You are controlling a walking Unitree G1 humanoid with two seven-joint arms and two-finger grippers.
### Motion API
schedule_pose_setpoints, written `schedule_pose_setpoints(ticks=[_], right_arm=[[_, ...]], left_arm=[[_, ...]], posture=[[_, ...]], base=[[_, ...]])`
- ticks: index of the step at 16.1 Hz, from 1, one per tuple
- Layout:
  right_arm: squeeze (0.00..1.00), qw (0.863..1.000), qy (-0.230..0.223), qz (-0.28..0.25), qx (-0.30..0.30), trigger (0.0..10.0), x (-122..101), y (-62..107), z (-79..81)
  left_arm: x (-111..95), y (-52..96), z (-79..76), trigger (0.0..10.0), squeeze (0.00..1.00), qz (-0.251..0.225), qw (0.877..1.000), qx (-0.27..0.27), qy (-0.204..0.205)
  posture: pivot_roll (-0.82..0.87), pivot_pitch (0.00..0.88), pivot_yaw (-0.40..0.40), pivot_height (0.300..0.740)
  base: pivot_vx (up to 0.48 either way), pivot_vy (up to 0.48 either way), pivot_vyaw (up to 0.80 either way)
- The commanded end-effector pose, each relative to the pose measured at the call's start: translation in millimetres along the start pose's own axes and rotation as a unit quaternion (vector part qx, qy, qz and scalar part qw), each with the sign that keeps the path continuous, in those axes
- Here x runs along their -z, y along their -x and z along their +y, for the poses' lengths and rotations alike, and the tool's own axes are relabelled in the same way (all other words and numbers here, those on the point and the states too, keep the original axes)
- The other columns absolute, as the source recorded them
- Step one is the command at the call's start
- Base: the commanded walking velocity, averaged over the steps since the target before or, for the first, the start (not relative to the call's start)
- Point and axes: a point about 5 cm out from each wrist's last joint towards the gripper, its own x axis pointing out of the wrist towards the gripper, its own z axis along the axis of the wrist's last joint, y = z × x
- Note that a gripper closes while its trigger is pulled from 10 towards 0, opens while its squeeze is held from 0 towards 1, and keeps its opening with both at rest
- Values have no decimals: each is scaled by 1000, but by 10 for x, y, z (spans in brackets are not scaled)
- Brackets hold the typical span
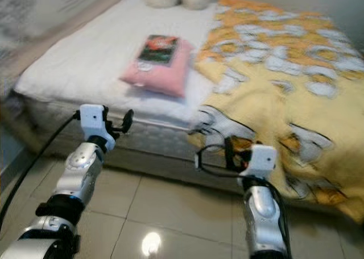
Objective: Clean up the room
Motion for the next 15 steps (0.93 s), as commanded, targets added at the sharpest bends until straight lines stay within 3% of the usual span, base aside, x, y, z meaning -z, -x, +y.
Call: schedule_pose_setpoints(ticks=[1, 8, 15], right_arm=[[0, 1000, 1, -3, 0, 10000, -20, 13, -21], [0, 1000, 24, -3, -11, 10000, -50, -51, -14], [0, 1000, 27, 0, -13, 10000, -19, -39, 15]], left_arm=[[-108, -73, -95, 10000, 0, -20, 1000, 15, -5], [-344, -220, -19, 10000, 0, -46, 998, 14, -42], [-346, -256, 8, 10000, 0, -35, 997, 19, -65]], posture=[[14, 0, 37, 740], [11, 0, 38, 740], [10, 0, 45, 740]], base=[[428, 0, 0], [429, 0, 0], [428, 0, 0]])
